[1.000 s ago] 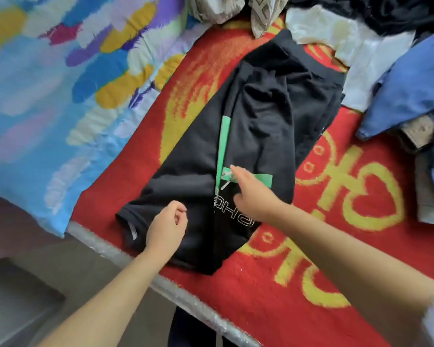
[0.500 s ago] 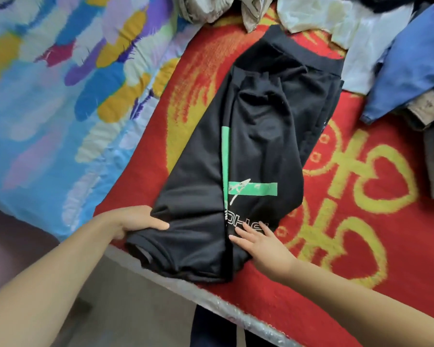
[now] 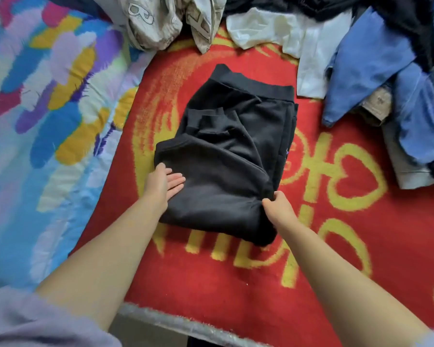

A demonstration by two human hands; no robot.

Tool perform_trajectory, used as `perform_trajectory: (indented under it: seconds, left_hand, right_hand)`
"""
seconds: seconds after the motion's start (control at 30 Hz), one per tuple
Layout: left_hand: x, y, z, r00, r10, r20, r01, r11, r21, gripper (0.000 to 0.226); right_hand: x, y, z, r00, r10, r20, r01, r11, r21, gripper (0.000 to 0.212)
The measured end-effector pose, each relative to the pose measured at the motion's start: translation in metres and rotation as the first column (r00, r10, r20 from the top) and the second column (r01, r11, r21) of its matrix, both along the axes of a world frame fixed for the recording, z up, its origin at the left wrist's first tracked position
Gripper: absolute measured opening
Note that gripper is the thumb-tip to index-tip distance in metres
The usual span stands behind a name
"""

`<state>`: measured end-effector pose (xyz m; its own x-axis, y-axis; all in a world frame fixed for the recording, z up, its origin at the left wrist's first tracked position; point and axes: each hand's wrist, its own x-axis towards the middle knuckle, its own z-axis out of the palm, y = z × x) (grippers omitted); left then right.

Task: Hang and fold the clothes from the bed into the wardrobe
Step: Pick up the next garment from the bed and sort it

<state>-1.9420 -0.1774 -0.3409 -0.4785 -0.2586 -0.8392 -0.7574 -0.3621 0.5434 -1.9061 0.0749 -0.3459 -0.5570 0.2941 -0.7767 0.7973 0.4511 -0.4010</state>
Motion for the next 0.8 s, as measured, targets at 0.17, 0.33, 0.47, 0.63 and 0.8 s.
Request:
perform_trajectory:
  seconds: [0.17, 0.33, 0.47, 0.63, 0.8]
  left_hand:
    - [0.065, -0.021, -0.01, 0.1, -0.993, 0.067, 0.379, -0.025, -0.925, 0.063]
    - [0.087, -0.04, -0.045, -0.212, -0.808, 0.549, 0.331, -0.588, -0.738, 0.122]
    - [0.071, -0.037, -0.052, -0.166, -0.745, 0.646, 0.376, -0.654, -0.657, 0.122]
    - [0.06, -0.022, -0.03, -0.257, -0.688, 0.679, 0.32, -0.723, -0.612, 0.099]
    - [0.033, -0.002, 0.029, -0.527, -0.638, 0.561, 0.56, -0.758, -0.335, 0.062]
  right_hand:
    - [0.015, -0.002, 0.009, 0.99, -0.142, 0.0, 0.142, 0.987, 0.077, 0.028]
    - [0.031, -0.017, 0.019, 0.941, 0.224, -0.253, -0.114, 0.915, 0.386, 0.067]
    - [0.072, -0.051, 0.008, 0.313, 0.926, -0.211, -0.677, 0.373, 0.634, 0.099]
    - [0.061, -0.04, -0.013, 0.431, 0.885, 0.176, -0.78, 0.267, 0.566, 0.102]
    - [0.036, -0.035, 0.034, 0.227, 0.933, 0.281, -0.964, 0.175, 0.2, 0.074]
